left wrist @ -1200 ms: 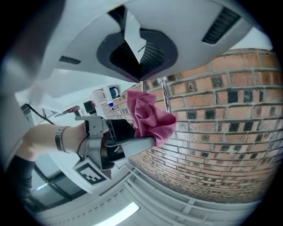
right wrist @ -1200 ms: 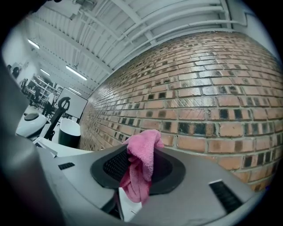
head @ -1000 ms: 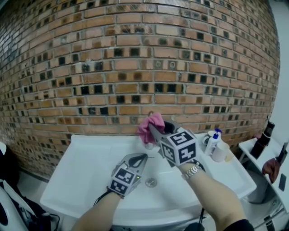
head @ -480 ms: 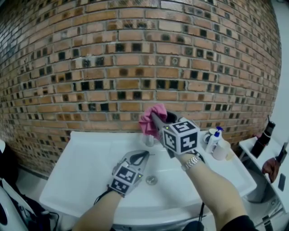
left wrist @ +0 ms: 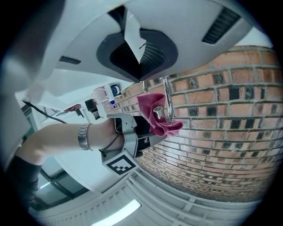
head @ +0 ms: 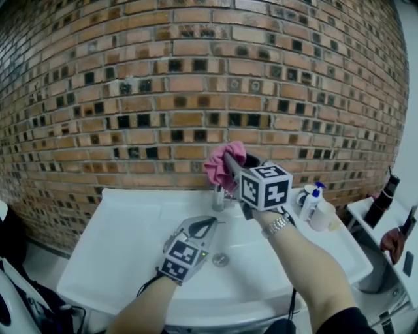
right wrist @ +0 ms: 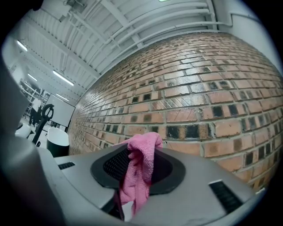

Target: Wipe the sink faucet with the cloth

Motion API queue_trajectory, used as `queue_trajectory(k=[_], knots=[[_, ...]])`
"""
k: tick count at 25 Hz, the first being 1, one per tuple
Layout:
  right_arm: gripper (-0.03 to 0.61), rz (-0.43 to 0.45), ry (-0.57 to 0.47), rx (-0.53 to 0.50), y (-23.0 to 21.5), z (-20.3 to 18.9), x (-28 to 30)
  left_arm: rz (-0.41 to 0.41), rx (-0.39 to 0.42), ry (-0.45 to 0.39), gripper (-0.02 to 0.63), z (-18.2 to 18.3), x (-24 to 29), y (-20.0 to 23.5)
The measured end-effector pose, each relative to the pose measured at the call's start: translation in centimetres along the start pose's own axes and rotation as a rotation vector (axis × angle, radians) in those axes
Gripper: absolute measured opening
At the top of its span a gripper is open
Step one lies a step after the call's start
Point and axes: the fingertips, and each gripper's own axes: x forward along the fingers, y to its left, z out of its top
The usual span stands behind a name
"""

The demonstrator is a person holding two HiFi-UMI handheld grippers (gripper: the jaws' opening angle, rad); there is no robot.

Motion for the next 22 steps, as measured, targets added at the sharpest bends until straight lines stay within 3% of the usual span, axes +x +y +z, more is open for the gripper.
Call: queue_trajectory(k=[22], knots=[[0.121, -0.072, 0.033, 0.184, -4.8, -1.8, 3.2, 0.012, -0.022, 0.0, 0.006, -0.1, 0.0, 0.6]])
